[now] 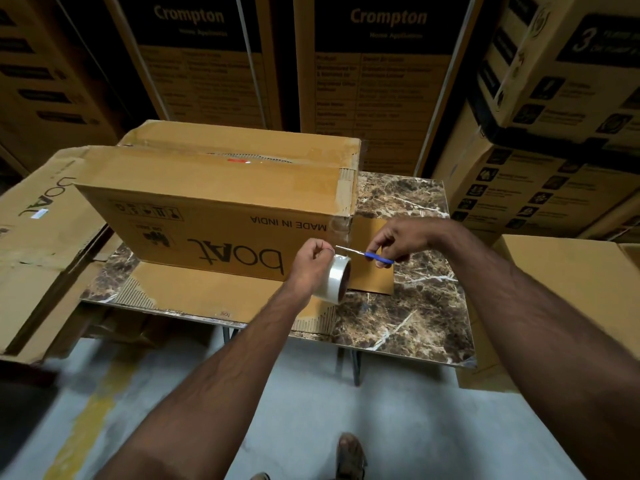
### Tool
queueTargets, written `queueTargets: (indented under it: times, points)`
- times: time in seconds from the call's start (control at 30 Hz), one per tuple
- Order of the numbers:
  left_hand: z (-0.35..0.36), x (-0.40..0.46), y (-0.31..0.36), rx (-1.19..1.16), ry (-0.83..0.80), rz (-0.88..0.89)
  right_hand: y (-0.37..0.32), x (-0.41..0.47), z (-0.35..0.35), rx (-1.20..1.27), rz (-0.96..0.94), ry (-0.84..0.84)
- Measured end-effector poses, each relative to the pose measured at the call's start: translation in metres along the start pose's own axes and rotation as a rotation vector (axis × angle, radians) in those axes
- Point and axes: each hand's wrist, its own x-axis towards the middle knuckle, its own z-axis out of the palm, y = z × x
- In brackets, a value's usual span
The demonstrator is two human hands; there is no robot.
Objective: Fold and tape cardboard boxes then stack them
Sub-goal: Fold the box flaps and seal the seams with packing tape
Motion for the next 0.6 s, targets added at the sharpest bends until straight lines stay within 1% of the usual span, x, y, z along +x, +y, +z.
queueTargets:
  times: [0.13,0.23,0.33,0.47,0.6]
  points:
    - [-0.007,-0.001,-0.008,0.059,-0.022,-0.004,0.001,-0.001,0.006,0.033,0.073,-0.033]
    - [-0.016,-0.004,-0.020,0.044,-0.036,-0.014,0.001,-0.002,0.015,0.001,0.123,-0.068]
    - [-0.021,-0.006,-0.024,0.030,-0.061,0.009,0.002,-0.003,0.031,0.035,0.143,-0.075]
    - [-0.027,-0.009,-0.030,-0.004,-0.097,0.041,0.000,-0.008,0.059,0.122,0.117,0.010]
    - [-0.039,-0.012,-0.035,-0.011,-0.043,0.062,-0.016,-0.012,0.084,0.222,0.052,0.140]
